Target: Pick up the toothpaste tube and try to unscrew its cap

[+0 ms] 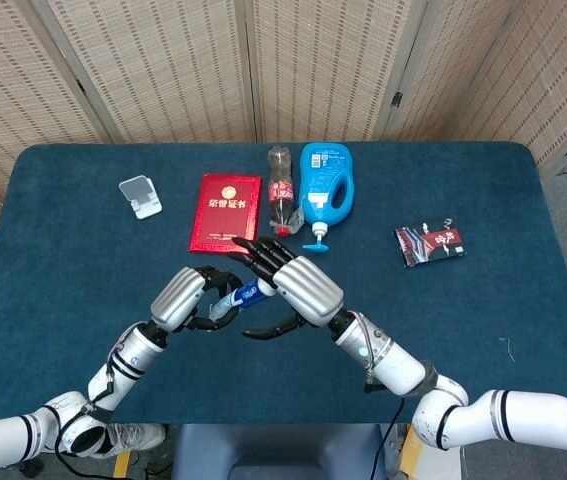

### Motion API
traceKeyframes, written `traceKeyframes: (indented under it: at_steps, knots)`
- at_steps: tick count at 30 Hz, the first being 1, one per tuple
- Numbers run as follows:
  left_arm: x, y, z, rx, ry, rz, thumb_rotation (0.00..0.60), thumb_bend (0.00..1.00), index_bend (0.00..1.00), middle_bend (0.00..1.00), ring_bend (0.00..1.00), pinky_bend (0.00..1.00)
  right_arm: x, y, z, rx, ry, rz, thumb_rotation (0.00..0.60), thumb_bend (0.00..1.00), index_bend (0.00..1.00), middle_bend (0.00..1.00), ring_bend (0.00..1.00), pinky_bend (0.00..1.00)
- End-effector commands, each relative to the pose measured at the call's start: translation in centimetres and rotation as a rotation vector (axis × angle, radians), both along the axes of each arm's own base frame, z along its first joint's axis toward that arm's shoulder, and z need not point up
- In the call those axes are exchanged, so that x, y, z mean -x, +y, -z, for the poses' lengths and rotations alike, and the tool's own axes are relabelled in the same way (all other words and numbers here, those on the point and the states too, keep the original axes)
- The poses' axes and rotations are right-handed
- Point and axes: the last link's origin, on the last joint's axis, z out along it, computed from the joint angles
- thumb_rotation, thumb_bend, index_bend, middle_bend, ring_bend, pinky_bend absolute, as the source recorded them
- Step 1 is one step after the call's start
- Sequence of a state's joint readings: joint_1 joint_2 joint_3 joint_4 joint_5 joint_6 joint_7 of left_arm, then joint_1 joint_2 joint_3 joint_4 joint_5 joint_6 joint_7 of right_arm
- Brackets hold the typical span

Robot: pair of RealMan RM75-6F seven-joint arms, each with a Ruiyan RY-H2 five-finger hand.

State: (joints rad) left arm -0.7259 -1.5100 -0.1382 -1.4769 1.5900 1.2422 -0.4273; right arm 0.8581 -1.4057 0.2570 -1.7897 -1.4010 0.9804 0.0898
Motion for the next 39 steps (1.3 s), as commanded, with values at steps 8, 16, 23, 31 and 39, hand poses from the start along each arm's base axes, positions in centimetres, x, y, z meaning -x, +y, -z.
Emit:
traceKeyframes:
  at_steps: [8,16,23,31,39]
  knots:
    - [0.2,0.3,-0.4,-0.007,0.01,-0.003,0.6,0.62,0.78,0.81,0.75,0.51,0.3,-0.1,0.1,0.01,0.038,0.0,0.143,0.0,0.0,0.0,0.0,0.0]
    - [0.3,0.4,-0.4,-0.004,0.015,-0.009,0.6,0.62,0.78,0.82,0.75,0.51,0.4,0.0,0.2,0.021,0.044,-0.003,0.143,0.0,0.0,0.0,0.0,0.0]
    - [0.9,0.5,-0.3,-0.004,0.036,-0.015,0.6,0.62,0.78,0.82,0.75,0.51,0.7,0.3,-0.4,0.021,0.017,-0.003,0.143,0.0,0.0,0.0,0.0,0.0]
    - [2.9,0.7,0.3,-0.012,0.148,-0.01,0.6,0.62,0.78,0.82,0.74,0.5,2.3,0.8,-3.4,0.059,-0.019,0.017,0.141,0.0,0.0,0.0,0.0,0.0]
    - [5.1,1.4,2.1,-0.052,0.466,0.009,0.6,0.62,0.74,0.82,0.71,0.46,4.5,1.1,-6.8,0.14,-0.018,0.057,0.142,0.0,0.0,0.0,0.0,0.0]
